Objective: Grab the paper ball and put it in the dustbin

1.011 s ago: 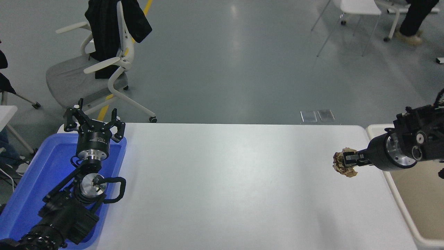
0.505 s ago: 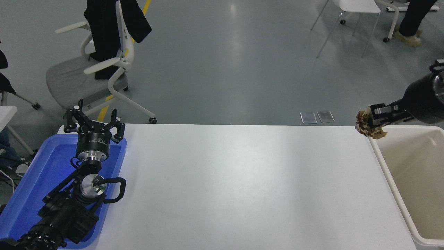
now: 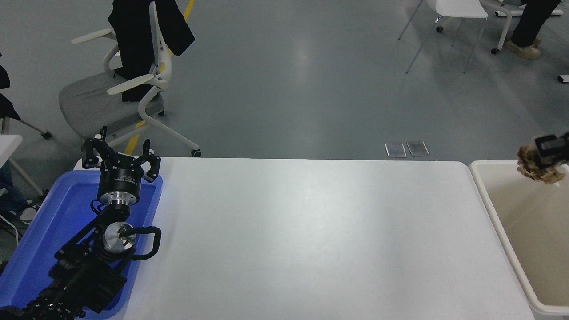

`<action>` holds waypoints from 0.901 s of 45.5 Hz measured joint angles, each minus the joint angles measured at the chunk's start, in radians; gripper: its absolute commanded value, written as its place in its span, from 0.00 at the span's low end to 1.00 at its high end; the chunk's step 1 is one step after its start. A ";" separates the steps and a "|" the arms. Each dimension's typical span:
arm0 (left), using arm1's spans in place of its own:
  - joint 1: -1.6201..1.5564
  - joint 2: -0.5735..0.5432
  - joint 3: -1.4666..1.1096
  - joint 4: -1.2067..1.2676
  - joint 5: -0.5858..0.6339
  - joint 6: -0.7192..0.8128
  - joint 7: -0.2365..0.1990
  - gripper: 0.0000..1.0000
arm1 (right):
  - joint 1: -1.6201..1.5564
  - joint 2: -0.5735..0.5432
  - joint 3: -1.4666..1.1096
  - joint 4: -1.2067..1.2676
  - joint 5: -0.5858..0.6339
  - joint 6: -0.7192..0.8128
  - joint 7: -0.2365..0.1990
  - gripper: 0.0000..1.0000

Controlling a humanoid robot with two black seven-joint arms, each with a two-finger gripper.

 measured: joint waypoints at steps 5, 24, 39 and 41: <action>0.000 0.000 0.000 0.000 0.000 0.000 0.000 0.99 | -0.120 -0.080 0.014 -0.121 -0.040 -0.047 -0.001 0.00; 0.000 0.000 0.000 0.000 0.000 0.000 0.000 0.99 | -0.890 -0.268 0.510 -0.713 -0.093 -0.164 -0.001 0.00; -0.002 0.000 0.000 0.000 0.000 0.000 0.000 0.99 | -1.430 -0.157 0.976 -1.075 -0.072 -0.282 -0.027 0.00; -0.002 0.000 0.000 0.000 0.000 0.000 0.000 0.99 | -1.467 -0.141 1.006 -1.097 -0.067 -0.295 -0.032 0.00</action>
